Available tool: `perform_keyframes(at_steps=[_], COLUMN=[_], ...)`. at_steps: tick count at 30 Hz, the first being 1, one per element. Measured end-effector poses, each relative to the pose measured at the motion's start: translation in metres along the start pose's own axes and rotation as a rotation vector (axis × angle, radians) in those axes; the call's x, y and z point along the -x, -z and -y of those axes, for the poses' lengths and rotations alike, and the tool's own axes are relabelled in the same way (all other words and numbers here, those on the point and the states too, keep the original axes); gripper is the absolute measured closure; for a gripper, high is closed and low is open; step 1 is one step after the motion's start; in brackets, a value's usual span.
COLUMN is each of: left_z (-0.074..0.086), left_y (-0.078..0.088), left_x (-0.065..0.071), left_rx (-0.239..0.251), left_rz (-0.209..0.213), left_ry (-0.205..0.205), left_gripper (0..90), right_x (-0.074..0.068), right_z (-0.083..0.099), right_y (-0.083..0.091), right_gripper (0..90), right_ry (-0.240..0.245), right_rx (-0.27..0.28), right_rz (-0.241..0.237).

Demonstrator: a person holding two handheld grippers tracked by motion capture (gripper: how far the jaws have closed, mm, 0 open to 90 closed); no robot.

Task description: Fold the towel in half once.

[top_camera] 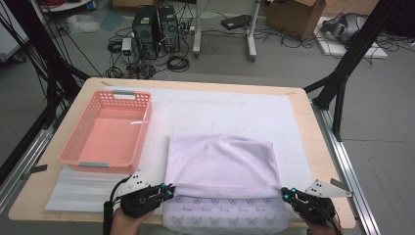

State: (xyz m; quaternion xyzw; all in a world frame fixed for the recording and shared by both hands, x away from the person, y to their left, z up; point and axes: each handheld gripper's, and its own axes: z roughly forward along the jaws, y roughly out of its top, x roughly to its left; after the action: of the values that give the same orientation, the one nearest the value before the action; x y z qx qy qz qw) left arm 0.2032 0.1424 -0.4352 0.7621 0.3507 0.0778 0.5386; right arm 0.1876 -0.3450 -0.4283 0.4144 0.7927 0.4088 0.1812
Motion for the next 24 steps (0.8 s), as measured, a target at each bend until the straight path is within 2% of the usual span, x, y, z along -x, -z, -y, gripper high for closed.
perform_keyframes(at_steps=[4, 7, 8, 11, 13, 14, 16, 18, 19, 21, 24], left_z=[0.004, 0.007, 0.007, 0.004, 0.001, -0.001, -0.006, -0.012, -0.014, -0.017, -0.023], left_y=[0.003, 0.001, 0.000, 0.001, 0.004, 0.005, 0.006, 0.003, 0.001, -0.005, -0.015], left_x=[0.002, 0.001, -0.001, -0.002, -0.002, -0.004, -0.007, -0.011, -0.013, -0.016, -0.021], left_rx=[-0.010, -0.036, -0.040, -0.028, -0.003, 0.014, 0.047, 0.068, 0.075, 0.087, 0.097], left_rz=[0.012, 0.020, 0.019, 0.011, 0.008, 0.009, -0.001, -0.014, -0.019, -0.034, -0.050], left_ry=[0.001, -0.023, -0.019, -0.011, -0.014, -0.011, -0.011, -0.005, -0.003, -0.008, -0.015], left_gripper=[85.2, 84.6, 83.5, 72.5, 64.0, 61.5, 56.7, 54.3, 53.5, 52.2, 50.2], right_x=[-0.004, -0.007, -0.007, -0.012, -0.016, -0.017, -0.017, -0.012, -0.009, -0.003, 0.008], right_z=[0.004, 0.008, 0.010, 0.013, 0.013, 0.012, 0.007, 0.001, -0.003, -0.010, -0.020], right_y=[0.006, 0.009, 0.009, 0.009, 0.014, 0.017, 0.024, 0.029, 0.029, 0.022, 0.001], right_gripper=[87.0, 87.0, 87.0, 86.9, 86.3, 82.4, 66.2, 63.1, 61.4, 61.6, 61.9], right_ry=[0.001, 0.010, 0.007, 0.015, 0.018, 0.012, -0.010, -0.055, -0.058, -0.058, -0.059], right_rx=[-0.007, -0.015, -0.023, -0.045, -0.052, -0.036, 0.015, 0.089, 0.105, 0.113, 0.075], right_rz=[-0.003, -0.005, -0.010, -0.018, -0.004, 0.004, 0.022, 0.018, 0.028, 0.065, 0.096])
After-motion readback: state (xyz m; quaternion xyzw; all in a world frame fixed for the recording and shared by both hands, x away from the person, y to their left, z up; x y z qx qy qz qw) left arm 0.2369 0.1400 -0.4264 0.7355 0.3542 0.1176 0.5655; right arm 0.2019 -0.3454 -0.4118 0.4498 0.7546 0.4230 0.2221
